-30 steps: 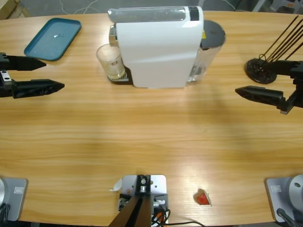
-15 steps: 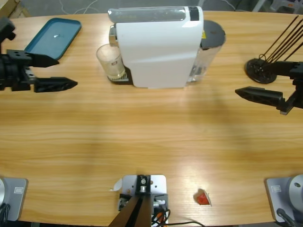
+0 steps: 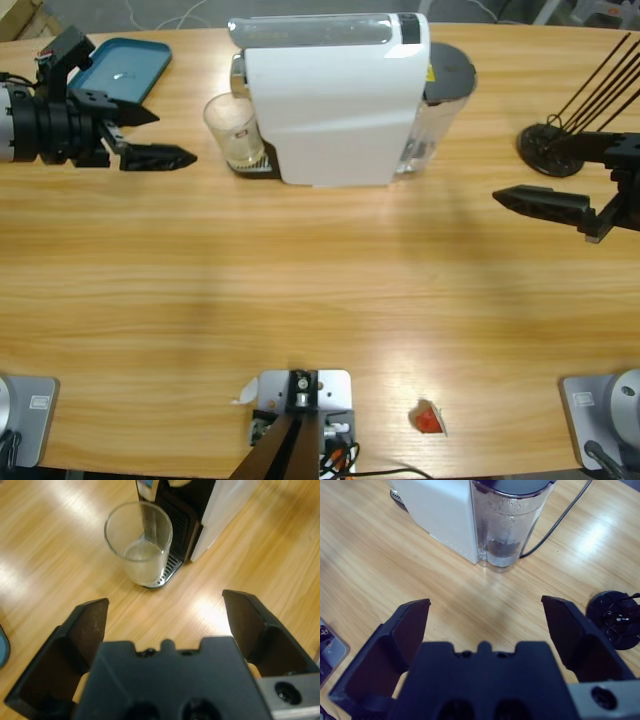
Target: Pour coffee
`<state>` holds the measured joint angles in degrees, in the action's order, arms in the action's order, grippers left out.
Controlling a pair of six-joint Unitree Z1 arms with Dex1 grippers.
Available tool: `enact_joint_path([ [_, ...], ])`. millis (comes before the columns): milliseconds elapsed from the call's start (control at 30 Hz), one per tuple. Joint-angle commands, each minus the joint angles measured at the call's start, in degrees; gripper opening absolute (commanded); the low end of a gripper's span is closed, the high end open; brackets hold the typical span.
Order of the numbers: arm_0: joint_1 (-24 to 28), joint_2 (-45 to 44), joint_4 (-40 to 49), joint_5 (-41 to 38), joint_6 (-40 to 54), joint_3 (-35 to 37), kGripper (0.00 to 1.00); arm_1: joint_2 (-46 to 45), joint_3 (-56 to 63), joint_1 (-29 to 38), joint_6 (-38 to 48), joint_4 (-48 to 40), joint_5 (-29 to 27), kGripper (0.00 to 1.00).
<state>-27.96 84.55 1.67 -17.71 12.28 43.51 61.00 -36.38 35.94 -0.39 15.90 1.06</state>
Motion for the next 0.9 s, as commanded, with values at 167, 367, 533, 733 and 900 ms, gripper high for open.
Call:
enact_joint_path([
  [167,0.63,8.37,-0.62,-2.75,3.57,4.87,1.000,3.08,1.98,-0.61,-0.58,-1.27,-0.20,1.000],
  [367,0.63,12.73,-0.62,-2.86,4.66,8.73,1.000,4.24,2.02,-0.61,-0.60,-1.68,-0.01,1.000],
  [533,0.47,16.14,-1.36,-2.88,5.98,10.74,1.000,4.48,2.09,-0.61,-0.58,-1.73,0.08,1.000],
  [733,0.27,18.35,-3.82,-2.86,6.23,11.04,1.000,5.26,2.02,-0.61,-0.58,-1.75,0.36,1.000],
  [900,0.19,19.95,-4.94,-2.95,6.26,11.60,1.000,5.71,1.96,-0.61,-0.58,-1.76,0.61,1.000],
])
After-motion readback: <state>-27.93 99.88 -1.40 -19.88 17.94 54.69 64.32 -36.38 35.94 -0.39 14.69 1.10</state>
